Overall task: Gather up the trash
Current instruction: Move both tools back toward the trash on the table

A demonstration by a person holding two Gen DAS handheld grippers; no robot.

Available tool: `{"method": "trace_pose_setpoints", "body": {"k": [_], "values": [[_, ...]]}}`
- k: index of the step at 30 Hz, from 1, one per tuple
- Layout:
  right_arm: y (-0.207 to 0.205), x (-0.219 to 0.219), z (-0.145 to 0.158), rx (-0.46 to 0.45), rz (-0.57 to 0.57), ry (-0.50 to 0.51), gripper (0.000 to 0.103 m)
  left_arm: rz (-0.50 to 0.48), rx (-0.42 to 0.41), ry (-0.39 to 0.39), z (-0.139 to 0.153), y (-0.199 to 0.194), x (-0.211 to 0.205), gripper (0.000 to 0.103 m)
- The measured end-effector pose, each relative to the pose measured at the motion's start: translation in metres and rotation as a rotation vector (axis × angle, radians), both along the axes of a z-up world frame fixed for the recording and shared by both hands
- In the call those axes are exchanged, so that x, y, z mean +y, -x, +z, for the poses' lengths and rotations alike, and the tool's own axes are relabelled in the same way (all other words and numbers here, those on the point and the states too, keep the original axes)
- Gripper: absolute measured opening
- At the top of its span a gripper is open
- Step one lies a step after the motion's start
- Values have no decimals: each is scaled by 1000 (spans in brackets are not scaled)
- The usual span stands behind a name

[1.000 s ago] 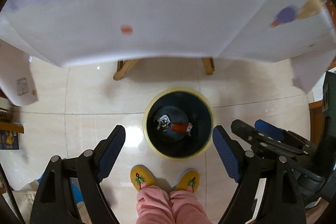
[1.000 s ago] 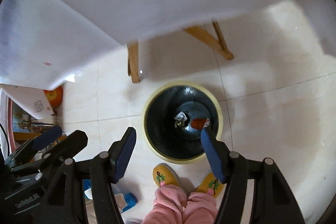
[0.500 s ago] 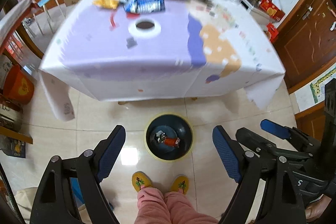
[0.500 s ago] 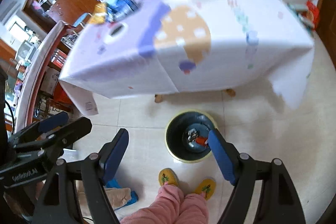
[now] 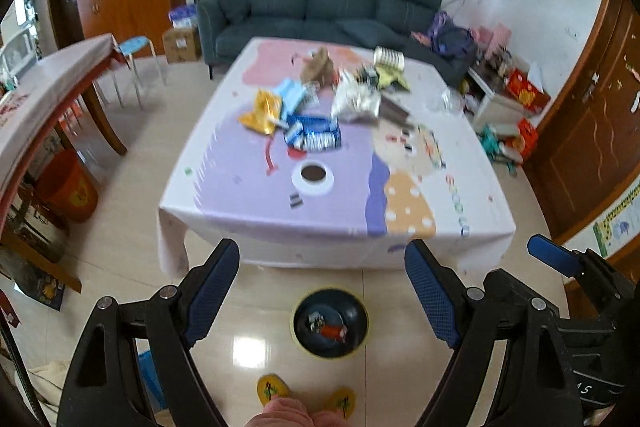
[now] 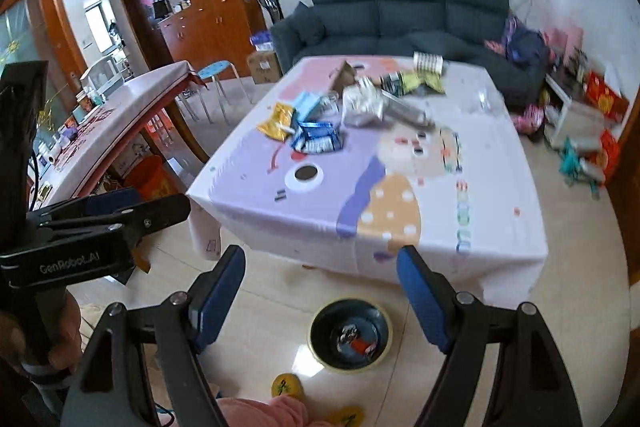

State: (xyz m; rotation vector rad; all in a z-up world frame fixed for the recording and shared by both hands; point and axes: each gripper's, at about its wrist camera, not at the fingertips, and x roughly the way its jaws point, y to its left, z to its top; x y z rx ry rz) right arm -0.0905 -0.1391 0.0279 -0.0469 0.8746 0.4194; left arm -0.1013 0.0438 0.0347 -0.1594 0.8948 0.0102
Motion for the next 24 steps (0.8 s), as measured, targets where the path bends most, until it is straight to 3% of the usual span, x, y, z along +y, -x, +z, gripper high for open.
{"method": "trace_pose_setpoints", "body": {"k": [9, 11, 12, 16, 19, 24], "values": [[-24, 30, 24, -72, 25, 36, 78, 15, -66, -26, 30, -8, 20, 83], [-35, 36, 24, -61, 25, 26, 74, 19, -64, -22, 29, -18, 31, 83], [-42, 39, 23, -56, 24, 23, 68, 21, -60, -17, 29, -24, 38, 83], [-74, 56, 9, -22, 6, 56, 52, 32, -25, -7, 14, -63, 71, 83], [-105, 69, -9, 28, -37, 76, 51, 6, 21, 5, -3, -102, 93, 83], [-165, 83, -44, 164, -154, 23, 51, -71, 89, -7, -32, -176, 126, 83]]}}
